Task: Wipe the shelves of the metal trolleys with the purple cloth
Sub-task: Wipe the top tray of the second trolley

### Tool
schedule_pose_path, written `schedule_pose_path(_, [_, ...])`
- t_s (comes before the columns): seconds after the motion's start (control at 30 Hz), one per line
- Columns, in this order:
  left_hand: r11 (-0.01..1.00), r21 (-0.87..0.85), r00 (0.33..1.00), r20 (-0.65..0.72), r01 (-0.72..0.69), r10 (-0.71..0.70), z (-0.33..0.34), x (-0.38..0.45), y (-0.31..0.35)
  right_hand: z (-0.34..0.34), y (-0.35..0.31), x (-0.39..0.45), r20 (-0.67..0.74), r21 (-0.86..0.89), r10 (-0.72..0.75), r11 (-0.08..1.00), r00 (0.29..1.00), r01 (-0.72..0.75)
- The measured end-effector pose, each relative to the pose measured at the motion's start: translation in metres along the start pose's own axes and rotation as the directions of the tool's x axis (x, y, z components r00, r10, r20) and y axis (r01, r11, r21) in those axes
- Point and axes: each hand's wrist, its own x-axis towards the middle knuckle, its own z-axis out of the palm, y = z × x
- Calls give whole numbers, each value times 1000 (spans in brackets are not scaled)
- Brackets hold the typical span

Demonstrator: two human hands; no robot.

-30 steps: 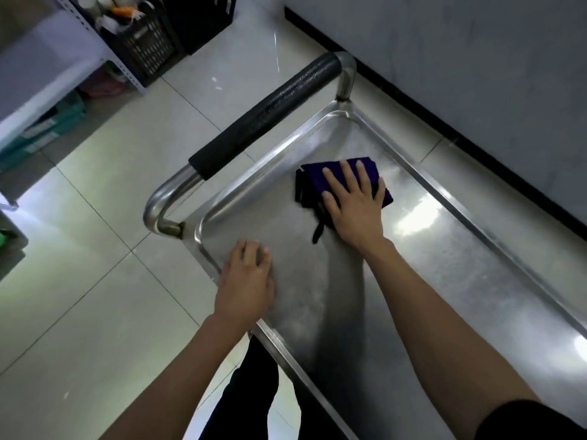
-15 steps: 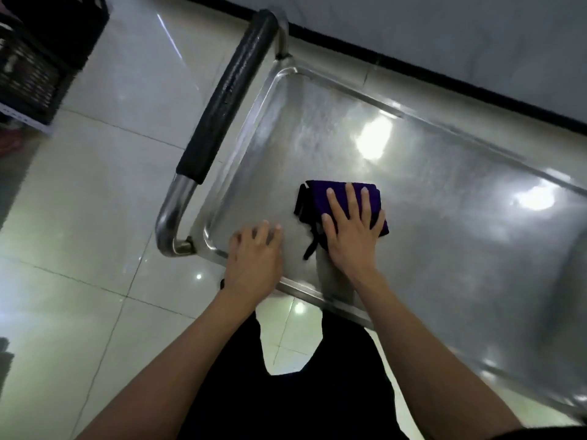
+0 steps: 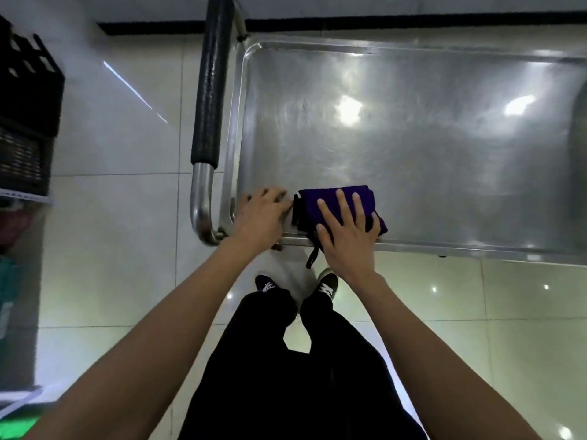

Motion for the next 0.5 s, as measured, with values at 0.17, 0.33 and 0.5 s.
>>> schedule_pose_path(0.17, [1000,1,999,33,28,-28,-12,8,-9,-4,-7,-14,-18,25,-1,1000,1000,1])
schedule_pose_path(0.33, [999,53,995,99,-10,5,-19,9,-11,3,-37,-42,-25,19,-34,999,999,34])
schedule_pose_path(0.5, [999,35,996,79,-35,32,-28,12,-17,5,-55,-43,-7,38,99,994,995,-99])
